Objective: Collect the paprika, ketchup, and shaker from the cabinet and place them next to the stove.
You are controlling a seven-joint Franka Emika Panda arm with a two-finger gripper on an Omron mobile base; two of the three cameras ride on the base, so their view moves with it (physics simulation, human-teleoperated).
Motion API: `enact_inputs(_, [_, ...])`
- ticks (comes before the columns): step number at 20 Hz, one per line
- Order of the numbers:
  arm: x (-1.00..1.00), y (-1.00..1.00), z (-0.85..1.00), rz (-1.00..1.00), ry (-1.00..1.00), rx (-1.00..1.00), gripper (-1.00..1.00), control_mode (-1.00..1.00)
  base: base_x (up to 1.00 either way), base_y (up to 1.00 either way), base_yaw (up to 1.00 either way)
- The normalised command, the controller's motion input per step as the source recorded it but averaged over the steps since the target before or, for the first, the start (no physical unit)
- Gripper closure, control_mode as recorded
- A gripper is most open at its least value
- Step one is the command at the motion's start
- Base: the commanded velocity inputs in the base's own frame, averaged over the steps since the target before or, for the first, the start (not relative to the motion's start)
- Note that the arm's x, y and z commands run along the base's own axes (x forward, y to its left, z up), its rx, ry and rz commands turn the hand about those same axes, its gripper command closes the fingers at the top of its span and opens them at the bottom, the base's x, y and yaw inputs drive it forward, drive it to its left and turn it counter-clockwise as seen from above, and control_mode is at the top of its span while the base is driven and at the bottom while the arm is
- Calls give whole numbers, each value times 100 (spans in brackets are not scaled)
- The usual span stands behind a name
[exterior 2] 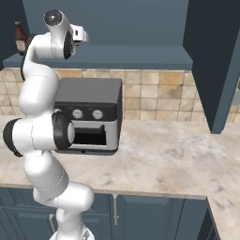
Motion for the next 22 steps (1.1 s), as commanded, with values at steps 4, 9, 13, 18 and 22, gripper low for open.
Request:
enact_inputs(4, [-2,0,0,0,-3,0,100,-100,0,0,0])
enact_inputs(9, [-8,-6,-2,0,-3,1,100,-100,0,0,0])
enact_inputs(13, [-29,-15,-5,0,-5,3,100,-100,0,0,0])
enact_inputs(18, [-65,-29,-9,3,-8,4,100,-100,0,0,0])
enact_inputs(22, [-79,-34,-3,5,-10,4,100,-100,0,0,0])
